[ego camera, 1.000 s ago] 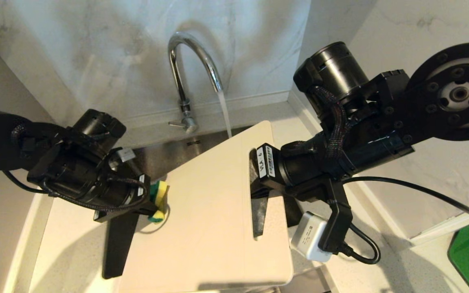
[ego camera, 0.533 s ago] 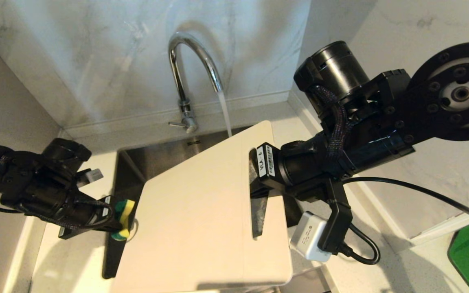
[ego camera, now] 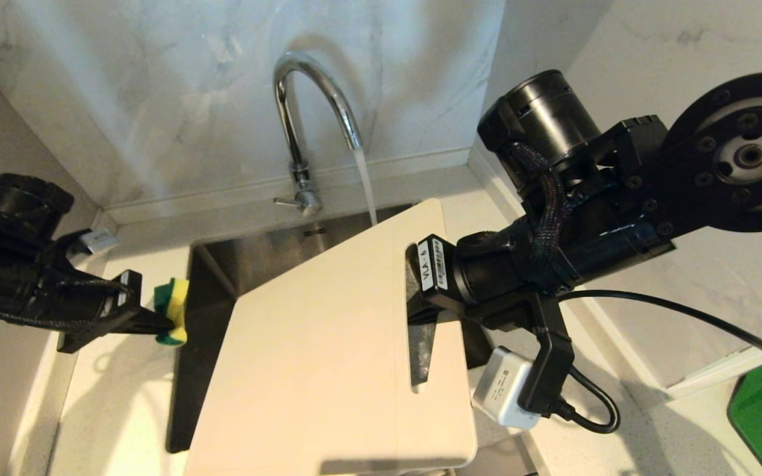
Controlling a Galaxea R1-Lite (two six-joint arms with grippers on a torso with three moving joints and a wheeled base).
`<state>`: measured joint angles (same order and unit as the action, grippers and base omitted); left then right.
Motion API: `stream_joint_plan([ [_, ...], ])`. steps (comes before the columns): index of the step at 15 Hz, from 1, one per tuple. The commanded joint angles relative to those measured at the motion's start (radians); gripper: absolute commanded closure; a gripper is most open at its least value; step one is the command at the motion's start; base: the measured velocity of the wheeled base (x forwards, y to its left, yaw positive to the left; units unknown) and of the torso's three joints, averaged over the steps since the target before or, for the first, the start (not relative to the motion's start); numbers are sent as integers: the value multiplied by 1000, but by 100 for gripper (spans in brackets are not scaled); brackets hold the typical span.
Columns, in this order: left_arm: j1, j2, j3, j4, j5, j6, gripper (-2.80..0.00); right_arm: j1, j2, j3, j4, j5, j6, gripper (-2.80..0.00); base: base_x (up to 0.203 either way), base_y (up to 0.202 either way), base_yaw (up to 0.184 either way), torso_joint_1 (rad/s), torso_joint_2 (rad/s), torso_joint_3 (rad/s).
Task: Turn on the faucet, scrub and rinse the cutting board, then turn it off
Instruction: Scrub the cutting board underwater
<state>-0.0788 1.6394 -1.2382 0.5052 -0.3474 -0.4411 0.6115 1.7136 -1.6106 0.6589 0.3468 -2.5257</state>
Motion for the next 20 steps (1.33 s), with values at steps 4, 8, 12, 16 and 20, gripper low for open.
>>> stream_joint_plan([
  [4,-340,-161,-136,182,-17,-114,0,-1,5,-2,1,3,-13,0,0,0,0,0,0,0],
  [8,-758,-150,-143,196,164,-242,0,-1,6,-3,1,3,-11,0,0,0,0,0,0,0],
  [12,-829,-101,-77,197,250,-277,0,-4,-2,13,2,3,-13,0,0,0,0,0,0,0],
  [16,-827,-102,-61,197,258,-330,0,-7,-5,26,2,3,-13,0,0,0,0,0,0,0],
  [20,-796,-127,10,197,255,-356,0,-10,-12,31,2,3,-12,0,0,0,0,0,0,0],
])
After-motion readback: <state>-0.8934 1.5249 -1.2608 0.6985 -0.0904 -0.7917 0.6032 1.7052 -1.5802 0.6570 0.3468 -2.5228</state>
